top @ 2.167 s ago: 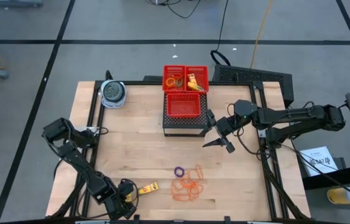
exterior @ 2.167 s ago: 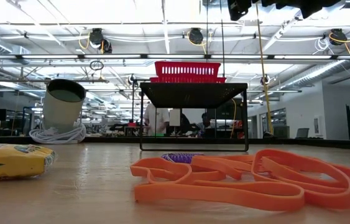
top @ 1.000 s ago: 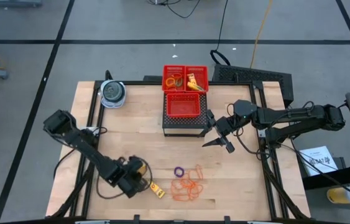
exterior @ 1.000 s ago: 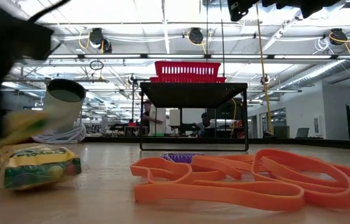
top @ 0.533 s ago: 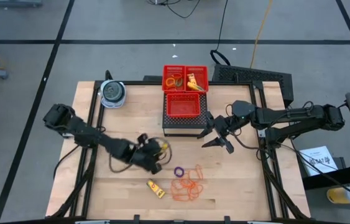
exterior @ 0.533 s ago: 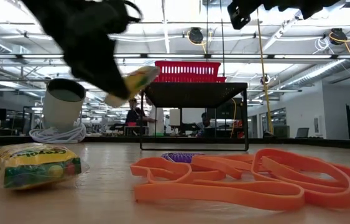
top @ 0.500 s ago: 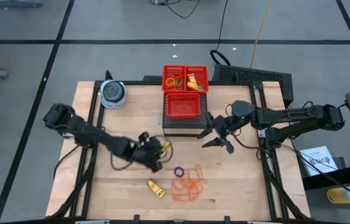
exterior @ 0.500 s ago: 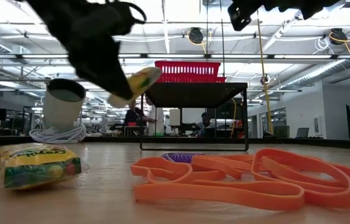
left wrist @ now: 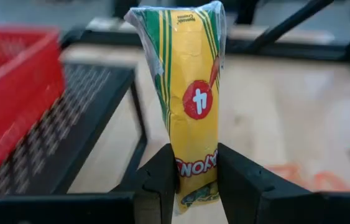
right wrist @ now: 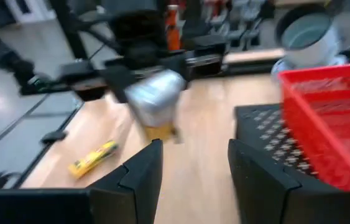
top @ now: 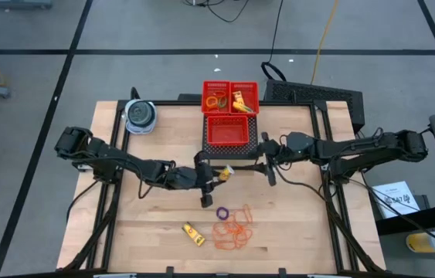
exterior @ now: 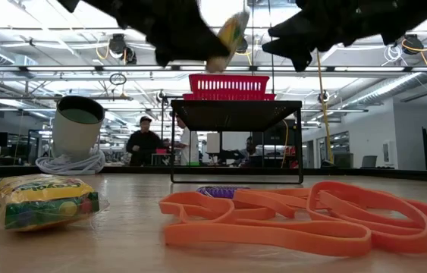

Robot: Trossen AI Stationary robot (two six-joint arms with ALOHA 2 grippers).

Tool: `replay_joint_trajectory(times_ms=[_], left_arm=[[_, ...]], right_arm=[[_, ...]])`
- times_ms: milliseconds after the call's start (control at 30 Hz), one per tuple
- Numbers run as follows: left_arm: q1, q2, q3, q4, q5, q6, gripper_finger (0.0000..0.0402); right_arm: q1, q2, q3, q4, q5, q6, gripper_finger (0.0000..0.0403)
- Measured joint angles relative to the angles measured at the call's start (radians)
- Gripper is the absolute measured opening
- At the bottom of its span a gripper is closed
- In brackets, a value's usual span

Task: Pick & Place Office Desk Supplies
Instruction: Put the yellow pack of crayon in the top right red bin on the shelf

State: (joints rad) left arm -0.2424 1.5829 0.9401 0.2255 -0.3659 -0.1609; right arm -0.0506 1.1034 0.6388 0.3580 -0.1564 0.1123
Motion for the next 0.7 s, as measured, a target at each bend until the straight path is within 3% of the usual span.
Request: replay_joint_trajectory(times_ms=[200,500,700], left_arm=[[0.0,0.0,0.001,0.1,0.006,0.05,0.0106],[0.002,0.0,0.001,0.112,-0.034,0.067,0.0106],[0.002,-0.001,0.001,0.129,-0.024,0.076,0.0106]], right_arm=[[0.0,0.071,-0.117,0.398,-0.028,0.033,0.0188],[0.048,0.263,-0.123,0.685,-0.021,0.048,0.0276],[0.053,0.364,-0.063,0.764,0.025,0.041,0.029]])
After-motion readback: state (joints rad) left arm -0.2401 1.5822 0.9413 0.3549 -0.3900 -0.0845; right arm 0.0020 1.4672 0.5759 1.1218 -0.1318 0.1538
